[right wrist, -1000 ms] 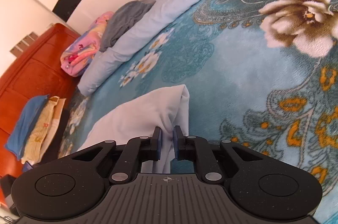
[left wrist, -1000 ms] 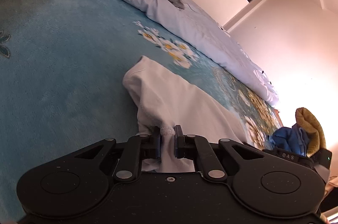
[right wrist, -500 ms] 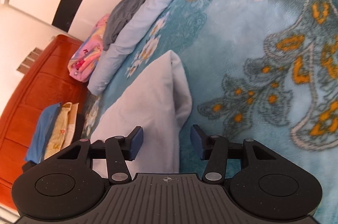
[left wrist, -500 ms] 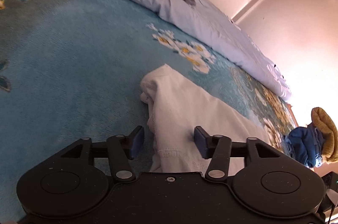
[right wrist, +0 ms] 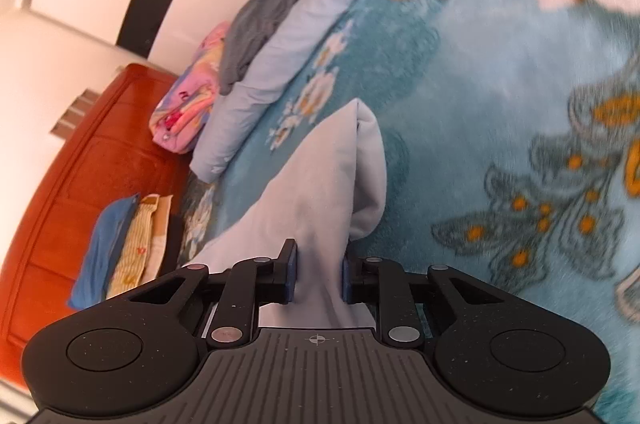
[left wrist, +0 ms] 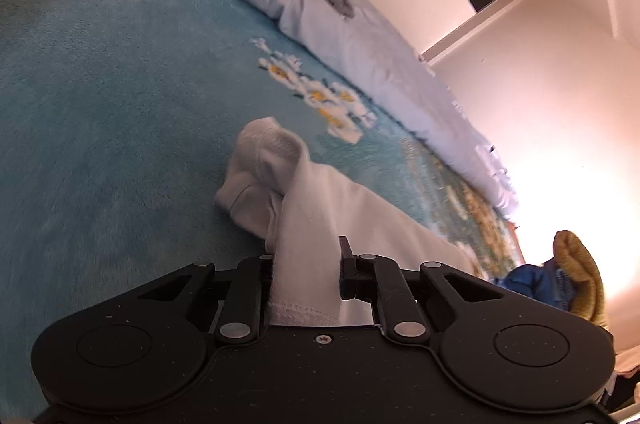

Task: Fold clothes
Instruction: 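Grasp the folded shirt bundle with both grippers, then lift the folded shirt with both grippers and carry it to the bed corner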

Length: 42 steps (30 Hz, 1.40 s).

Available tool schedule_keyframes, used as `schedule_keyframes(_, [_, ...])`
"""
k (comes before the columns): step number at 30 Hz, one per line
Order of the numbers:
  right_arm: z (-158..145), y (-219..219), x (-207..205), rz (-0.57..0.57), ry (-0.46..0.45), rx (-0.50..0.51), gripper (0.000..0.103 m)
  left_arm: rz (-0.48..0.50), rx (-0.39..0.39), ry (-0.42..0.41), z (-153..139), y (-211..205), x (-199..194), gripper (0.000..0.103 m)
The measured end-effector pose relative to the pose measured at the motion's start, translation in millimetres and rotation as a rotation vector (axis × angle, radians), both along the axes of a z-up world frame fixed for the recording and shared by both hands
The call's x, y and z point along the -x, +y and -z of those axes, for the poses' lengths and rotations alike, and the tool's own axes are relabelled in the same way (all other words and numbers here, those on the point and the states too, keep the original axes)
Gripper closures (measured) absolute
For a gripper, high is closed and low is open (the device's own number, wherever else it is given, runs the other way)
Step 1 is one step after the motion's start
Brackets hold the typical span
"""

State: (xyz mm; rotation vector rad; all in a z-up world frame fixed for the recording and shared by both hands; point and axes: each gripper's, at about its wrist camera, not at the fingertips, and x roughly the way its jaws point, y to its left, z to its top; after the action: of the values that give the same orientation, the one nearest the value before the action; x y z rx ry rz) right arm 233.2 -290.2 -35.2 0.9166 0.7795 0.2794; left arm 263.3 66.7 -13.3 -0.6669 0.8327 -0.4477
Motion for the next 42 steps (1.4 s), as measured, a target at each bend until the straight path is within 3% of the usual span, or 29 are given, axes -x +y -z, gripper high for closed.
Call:
schedule_keyframes(3, [-18, -10, 3, -0.046, -0.022, 0.059, 0.087, 0.015, 0.026, -0.021, -6, 3, 27, 0.091])
schedule_keyframes(10, [-17, -11, 10, -0.082, 0.018, 0.134, 0.088, -0.007, -0.042, -0.013, 4, 7, 39, 0.084])
schedule_keyframes(11, [-16, -10, 13, -0.079, 0.015, 0.134, 0.082, -0.006, -0.055, -0.015, 3, 8, 39, 0.076])
schedule_keyframes(12, [-16, -10, 15, -0.077, 0.010, 0.132, 0.068, -0.003, -0.070, -0.016, 2, 8, 38, 0.069])
schedule_keyframes(14, [-14, -8, 18, -0.069, 0.005, 0.132, 0.050, -0.017, -0.105, -0.006, 2, 8, 36, 0.058])
schedule_keyframes(20, [4, 4, 12, -0.068, 0.054, 0.104, 0.048, -0.010, -0.100, 0.034, 11, 3, 30, 0.049])
schedule_keyframes(23, [10, 9, 11, -0.053, 0.060, 0.064, 0.048, 0.000, -0.110, 0.051, 14, -6, 29, 0.049])
schedule_keyframes(27, [9, 14, 13, -0.050, 0.073, 0.038, 0.062, -0.012, -0.104, 0.054, 14, -15, 35, 0.053])
schedule_keyframes(28, [9, 15, 14, -0.048, 0.077, 0.035, 0.066, -0.021, -0.102, 0.055, 14, -17, 38, 0.057])
schedule_keyframes(30, [7, 16, 17, -0.044, 0.076, 0.026, 0.079, -0.038, -0.114, 0.056, 13, -20, 42, 0.079])
schedule_keyframes(32, [4, 18, 21, -0.044, 0.073, 0.030, 0.084, -0.051, -0.102, 0.056, 11, -21, 48, 0.085])
schedule_keyframes(42, [-24, -2, 51, -0.048, 0.023, 0.051, 0.088, 0.019, -0.076, 0.001, -24, -47, 68, 0.092])
